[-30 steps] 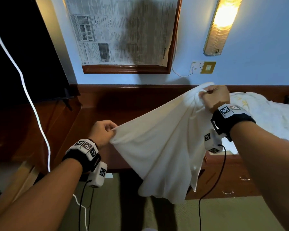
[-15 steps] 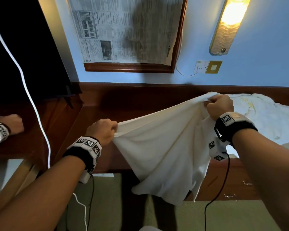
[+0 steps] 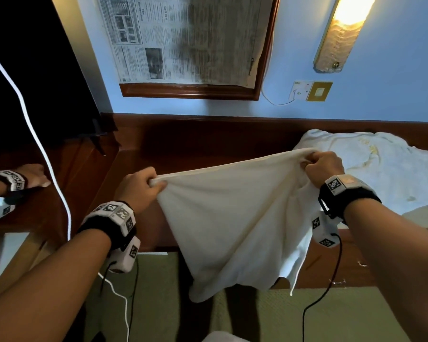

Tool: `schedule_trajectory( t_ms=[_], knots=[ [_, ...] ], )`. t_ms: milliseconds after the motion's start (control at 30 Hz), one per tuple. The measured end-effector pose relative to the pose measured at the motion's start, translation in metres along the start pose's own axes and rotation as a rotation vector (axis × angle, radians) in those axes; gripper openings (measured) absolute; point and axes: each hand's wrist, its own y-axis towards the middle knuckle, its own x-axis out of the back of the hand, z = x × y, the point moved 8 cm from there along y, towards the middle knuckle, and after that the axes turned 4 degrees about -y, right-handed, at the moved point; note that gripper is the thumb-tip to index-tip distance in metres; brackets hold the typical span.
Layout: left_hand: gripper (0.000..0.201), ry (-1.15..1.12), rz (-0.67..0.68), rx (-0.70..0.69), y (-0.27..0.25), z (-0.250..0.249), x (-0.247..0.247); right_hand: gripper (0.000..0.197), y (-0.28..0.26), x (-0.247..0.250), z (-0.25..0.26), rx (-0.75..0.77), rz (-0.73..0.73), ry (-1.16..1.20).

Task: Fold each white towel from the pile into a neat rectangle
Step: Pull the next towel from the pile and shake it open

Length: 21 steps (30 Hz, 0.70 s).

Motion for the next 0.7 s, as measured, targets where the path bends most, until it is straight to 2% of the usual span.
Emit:
schedule_trajectory(
  t_ms=[67,100,167,300,367,533,633,700],
  knots=[
    [0.016,-0.240,-0.128,0.070,0.002,0.013,0.008,0.033,-0.001,-0.012,-0.005,0.011,0.039,0.032],
    [0.017,-0.306,-0.144,0.125,0.003,0.021,0.008,0.032,-0.003,-0.018,-0.006,0.026,0.060,0.047],
    [0.022,-0.315,-0.113,0.215,0.005,0.038,0.001,0.028,-0.008,-0.034,-0.007,0.068,0.097,0.070],
    [0.015,-0.275,-0.105,0.323,0.000,0.071,-0.006,0.018,-0.027,-0.068,-0.018,0.103,0.178,0.093],
    [0.015,-0.272,-0.112,0.384,-0.007,0.088,-0.009,0.013,-0.034,-0.079,-0.038,0.048,0.171,0.072],
    [0.023,-0.198,-0.159,0.603,-0.032,0.148,-0.004,0.019,-0.058,-0.080,-0.105,-0.186,0.059,0.043],
    [0.027,-0.151,-0.186,0.762,-0.051,0.182,0.007,0.023,-0.066,-0.078,-0.136,-0.300,-0.016,0.114],
    [0.030,-0.172,-0.236,0.819,-0.056,0.198,0.018,0.023,-0.066,-0.078,-0.146,-0.362,-0.073,0.189]
  ],
)
